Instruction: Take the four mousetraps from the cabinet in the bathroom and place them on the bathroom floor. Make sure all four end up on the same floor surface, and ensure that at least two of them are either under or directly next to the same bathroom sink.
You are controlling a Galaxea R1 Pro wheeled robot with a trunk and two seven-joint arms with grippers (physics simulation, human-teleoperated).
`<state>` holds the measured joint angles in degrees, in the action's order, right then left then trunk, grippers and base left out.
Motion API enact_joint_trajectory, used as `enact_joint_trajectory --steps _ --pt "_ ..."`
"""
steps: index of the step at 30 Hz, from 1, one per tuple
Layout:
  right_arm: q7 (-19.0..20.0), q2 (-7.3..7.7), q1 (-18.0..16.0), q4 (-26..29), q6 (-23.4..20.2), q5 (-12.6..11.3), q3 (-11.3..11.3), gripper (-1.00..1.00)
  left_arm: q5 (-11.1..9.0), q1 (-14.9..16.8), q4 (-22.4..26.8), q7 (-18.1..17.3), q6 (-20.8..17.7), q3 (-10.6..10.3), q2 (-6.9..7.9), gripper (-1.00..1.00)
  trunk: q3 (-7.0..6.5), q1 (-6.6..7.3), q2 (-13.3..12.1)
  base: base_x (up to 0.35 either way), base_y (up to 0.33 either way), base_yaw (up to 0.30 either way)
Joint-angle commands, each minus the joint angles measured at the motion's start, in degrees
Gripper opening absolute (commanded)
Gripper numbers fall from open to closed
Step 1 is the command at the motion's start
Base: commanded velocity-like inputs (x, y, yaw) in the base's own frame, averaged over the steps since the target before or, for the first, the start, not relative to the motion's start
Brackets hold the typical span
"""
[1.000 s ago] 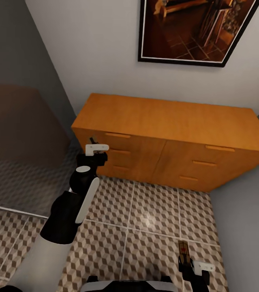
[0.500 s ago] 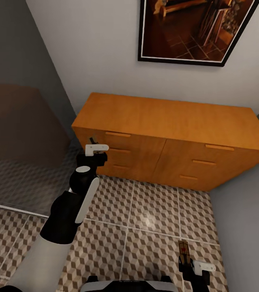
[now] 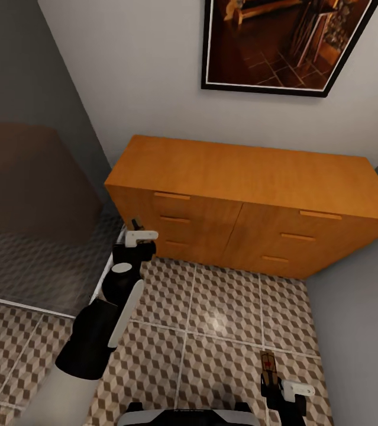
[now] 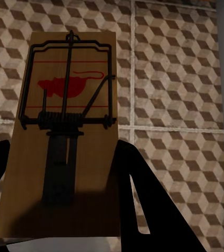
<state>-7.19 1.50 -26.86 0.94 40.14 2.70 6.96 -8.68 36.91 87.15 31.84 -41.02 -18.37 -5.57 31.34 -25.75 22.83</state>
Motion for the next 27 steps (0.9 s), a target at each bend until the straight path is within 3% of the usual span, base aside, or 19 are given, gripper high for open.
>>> enact_joint_trajectory --steps 1,10,20,23,27 --pt "-0.1 0.0 -0.04 -0.06 0.2 0.2 0.33 -1.0 -0.47 -0.24 0.05 0.59 -0.08 -0.08 0.02 -1.0 0.07 -0.03 0.09 0.0 0.0 0.0" --pt "-0.07 0.0 -0.04 -0.06 0.2 0.2 0.35 -1.0 -0.47 -3.91 -1.63 0.57 1.65 -0.25 0.32 -1.0 0.07 -0.03 0.09 0.0 0.0 0.0" --pt "-0.1 0.0 -0.04 -0.06 0.2 0.2 0.35 -1.0 -0.46 -8.61 -13.99 -4.89 16.07 -0.43 2.77 -1.0 0.07 -0.03 0.09 0.0 0.0 0.0" --pt "-0.1 0.04 -0.04 -0.06 0.2 0.2 0.4 -1.0 -0.46 -10.81 -22.39 -5.33 23.3 -0.98 2.9 -1.0 0.07 -0.03 0.09 0.0 0.0 0.0" --pt "-0.1 0.06 -0.04 -0.06 0.2 0.2 0.39 -1.0 -0.46 -11.98 -33.43 -5.4 33.22 -3.22 2.92 -1.0 0.07 -0.03 0.09 0.0 0.0 0.0"
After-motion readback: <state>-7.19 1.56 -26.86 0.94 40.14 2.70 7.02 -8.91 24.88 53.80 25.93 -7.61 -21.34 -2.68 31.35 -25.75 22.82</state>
